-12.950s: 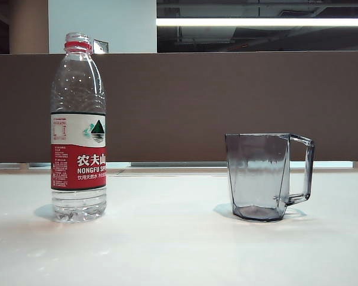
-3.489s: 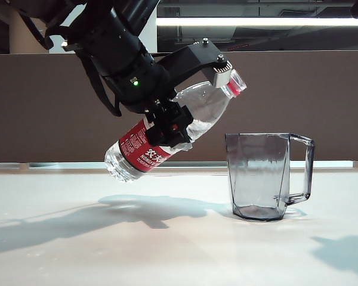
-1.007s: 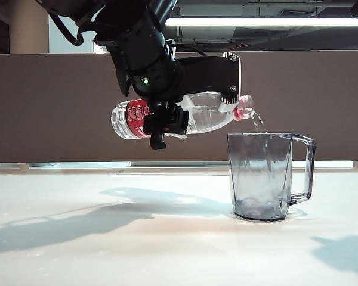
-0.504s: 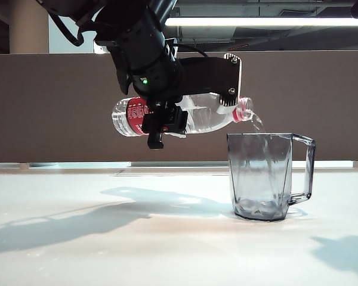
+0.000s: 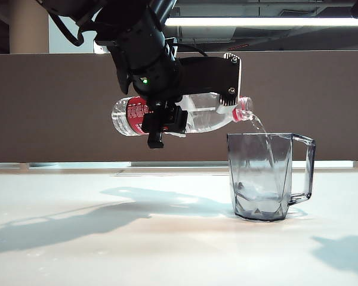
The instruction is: Pick up the mineral water bottle with the left hand on the table and pour water into the mug until it's half full.
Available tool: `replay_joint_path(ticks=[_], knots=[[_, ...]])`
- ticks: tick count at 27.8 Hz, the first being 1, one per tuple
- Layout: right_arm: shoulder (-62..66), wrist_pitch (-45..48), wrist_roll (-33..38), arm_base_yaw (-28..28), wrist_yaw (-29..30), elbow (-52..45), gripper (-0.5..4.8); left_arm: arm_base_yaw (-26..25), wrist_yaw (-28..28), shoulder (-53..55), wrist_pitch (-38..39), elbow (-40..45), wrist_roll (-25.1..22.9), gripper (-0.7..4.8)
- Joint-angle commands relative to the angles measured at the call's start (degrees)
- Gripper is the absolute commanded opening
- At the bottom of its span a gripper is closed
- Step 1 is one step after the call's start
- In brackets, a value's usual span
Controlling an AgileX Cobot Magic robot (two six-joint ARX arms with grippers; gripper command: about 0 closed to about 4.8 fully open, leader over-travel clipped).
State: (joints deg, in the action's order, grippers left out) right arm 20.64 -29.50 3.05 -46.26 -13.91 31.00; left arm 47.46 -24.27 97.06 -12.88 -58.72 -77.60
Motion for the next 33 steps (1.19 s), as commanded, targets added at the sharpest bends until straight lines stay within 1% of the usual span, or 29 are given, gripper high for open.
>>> replay_joint_path(ticks=[1, 26, 30, 33], knots=[[-0.07, 1.03, -0.07, 0.02, -0.13, 0.28, -0.03, 0.13, -0.59, -0.46, -2.64, -0.66, -0.20, 2.14], [-0.07, 1.03, -0.07, 0.02, -0.11, 0.28, -0.03, 0.09, -1.64, -0.48, -3.06, -0.66, -0.48, 2.14], [-0.07, 1.03, -0.04, 0.02, -0.11, 0.28, -0.03, 0.09, -1.62, -0.48, -3.08, -0.66, -1.86, 2.14], [-0.07, 1.03, -0.07, 0.02, -0.13, 0.28, -0.03, 0.09, -1.62, -0.48, -3.06, -0.66, -1.90, 2.14]])
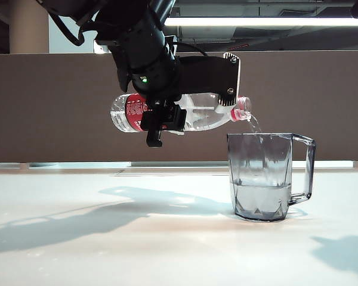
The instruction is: Pick up the mineral water bottle with the left hand on the table and pour water into the mug until it's half full.
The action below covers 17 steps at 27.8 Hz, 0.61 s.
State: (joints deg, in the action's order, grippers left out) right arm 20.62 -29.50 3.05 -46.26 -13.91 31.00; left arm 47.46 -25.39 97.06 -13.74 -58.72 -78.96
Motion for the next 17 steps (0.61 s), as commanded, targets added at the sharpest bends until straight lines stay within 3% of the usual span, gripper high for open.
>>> replay_joint_path(ticks=[1, 14, 17], knots=[[-0.04, 1.03, -0.07, 0.02, -0.11, 0.28, -0.03, 0.09, -0.48, -0.48, -2.23, -0.66, -0.55, 2.14], [-0.04, 1.03, -0.07, 0.02, -0.13, 0.28, -0.03, 0.11, -0.28, -0.48, -2.16, -0.66, 0.59, 2.14], [-0.04, 1.03, -0.07, 0.02, -0.13, 0.28, -0.03, 0.13, 0.13, -0.48, -2.21, -0.66, 4.15, 2.14]])
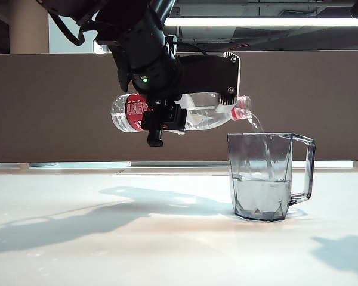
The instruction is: Pick up the mineral water bottle with the left hand on the table and pour water into the mug until it's half full.
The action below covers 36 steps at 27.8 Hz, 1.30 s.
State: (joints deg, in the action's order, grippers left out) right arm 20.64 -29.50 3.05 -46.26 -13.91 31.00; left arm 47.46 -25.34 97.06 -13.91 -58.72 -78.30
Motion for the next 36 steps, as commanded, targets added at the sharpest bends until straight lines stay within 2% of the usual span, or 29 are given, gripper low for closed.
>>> replay_joint_path(ticks=[1, 5, 11, 16, 18, 21, 26, 32, 36], knots=[[-0.07, 1.03, -0.07, 0.02, -0.13, 0.28, -0.03, 0.13, 0.07, -0.48, -2.01, -0.66, 5.46, 2.14], [-0.07, 1.03, -0.07, 0.02, -0.13, 0.28, -0.03, 0.13, 0.07, -0.48, -1.60, -0.66, 11.13, 2.14], [-0.07, 1.03, -0.07, 0.02, -0.13, 0.28, -0.03, 0.13, 1.03, -0.48, -1.33, -0.63, 16.20, 2.14], [-0.07, 1.03, -0.09, 0.04, -0.13, 0.28, -0.03, 0.15, 2.67, -0.48, -0.79, -0.63, 16.46, 2.14], [-0.07, 1.03, -0.09, 0.04, -0.13, 0.28, -0.03, 0.15, 3.76, -0.48, -0.81, -0.63, 18.16, 2.14], [-0.07, 1.03, -0.09, 0.04, -0.13, 0.28, -0.03, 0.15, 4.39, -0.50, -0.79, -0.63, 22.91, 2.14], [-0.07, 1.03, -0.09, 0.04, -0.13, 0.28, -0.03, 0.13, 7.23, -0.79, 0.22, -0.63, 37.33, 2.04], [-0.07, 1.03, -0.09, 0.04, -0.13, 0.28, -0.03, 0.11, 9.79, -2.29, 1.90, -0.46, 48.26, 2.04], [-0.07, 1.03, -0.09, 0.04, -0.13, 0.28, -0.03, -0.37, 10.80, -4.33, 1.22, 0.74, 53.70, 2.04]])
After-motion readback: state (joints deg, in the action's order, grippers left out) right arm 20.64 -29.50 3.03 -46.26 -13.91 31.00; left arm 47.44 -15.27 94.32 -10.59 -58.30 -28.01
